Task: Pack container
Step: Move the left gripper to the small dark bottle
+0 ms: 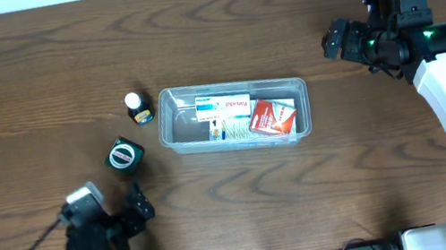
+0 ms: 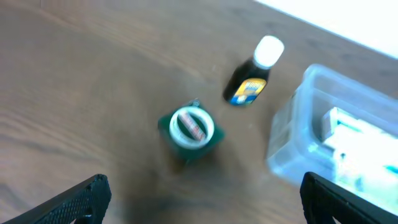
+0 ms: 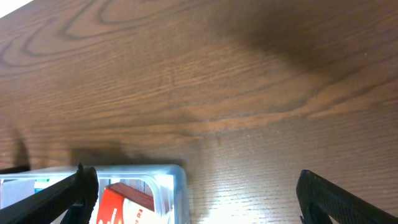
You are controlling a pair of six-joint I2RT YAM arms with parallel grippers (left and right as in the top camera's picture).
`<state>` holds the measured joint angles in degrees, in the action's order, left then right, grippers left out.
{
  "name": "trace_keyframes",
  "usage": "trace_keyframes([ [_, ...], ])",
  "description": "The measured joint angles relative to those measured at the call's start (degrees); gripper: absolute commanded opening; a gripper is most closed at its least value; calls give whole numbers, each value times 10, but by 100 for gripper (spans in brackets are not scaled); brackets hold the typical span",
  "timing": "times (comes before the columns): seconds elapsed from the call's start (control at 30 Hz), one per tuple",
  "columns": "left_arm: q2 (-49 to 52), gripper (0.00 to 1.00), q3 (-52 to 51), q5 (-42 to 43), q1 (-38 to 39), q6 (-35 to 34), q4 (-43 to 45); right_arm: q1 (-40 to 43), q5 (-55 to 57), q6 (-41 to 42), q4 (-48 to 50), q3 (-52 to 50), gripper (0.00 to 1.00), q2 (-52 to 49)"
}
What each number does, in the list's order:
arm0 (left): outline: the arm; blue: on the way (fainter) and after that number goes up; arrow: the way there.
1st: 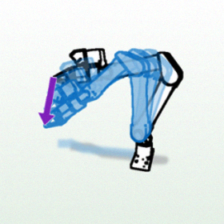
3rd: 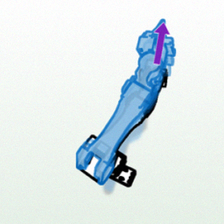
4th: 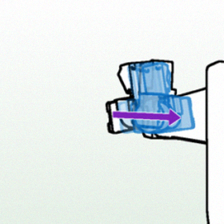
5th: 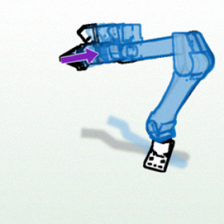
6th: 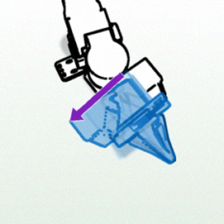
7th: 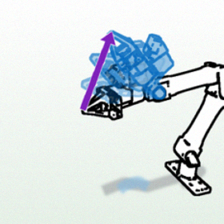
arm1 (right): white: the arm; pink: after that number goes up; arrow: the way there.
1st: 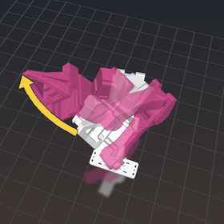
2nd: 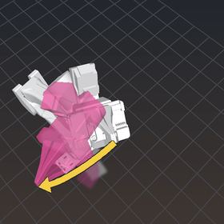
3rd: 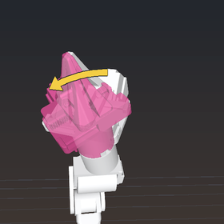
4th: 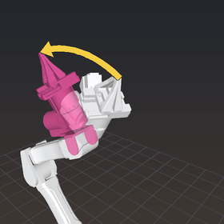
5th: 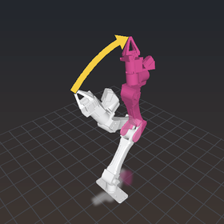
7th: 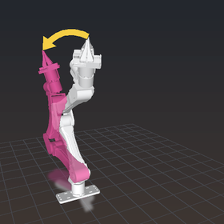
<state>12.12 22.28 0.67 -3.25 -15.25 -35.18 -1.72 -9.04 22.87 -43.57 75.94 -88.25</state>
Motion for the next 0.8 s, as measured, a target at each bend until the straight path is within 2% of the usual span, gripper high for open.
trace_keyframes([
  [0.1, 124, 98, 94, 2, 0, 5, -4, 0, -1, 2, 0, 0, 99, 0],
  [0.33, 478, 98, 363, 5, 0, 41, -94, 0, -2, 2, 1, 0, 99, 0],
  [0.43, 604, 98, 460, 18, 0, 50, -99, 0, -2, 2, 0, 0, 99, 0],
  [0.57, 705, 98, 520, 46, 0, 53, -65, 0, -2, 2, 0, 0, 99, 0],
  [0.73, 769, 100, 530, 56, 0, 57, -36, 0, -2, 2, 0, 0, 99, 0],
  [0.8, 789, 97, 530, 56, 0, 59, -27, 0, -2, 2, 0, 0, 99, 0],
])
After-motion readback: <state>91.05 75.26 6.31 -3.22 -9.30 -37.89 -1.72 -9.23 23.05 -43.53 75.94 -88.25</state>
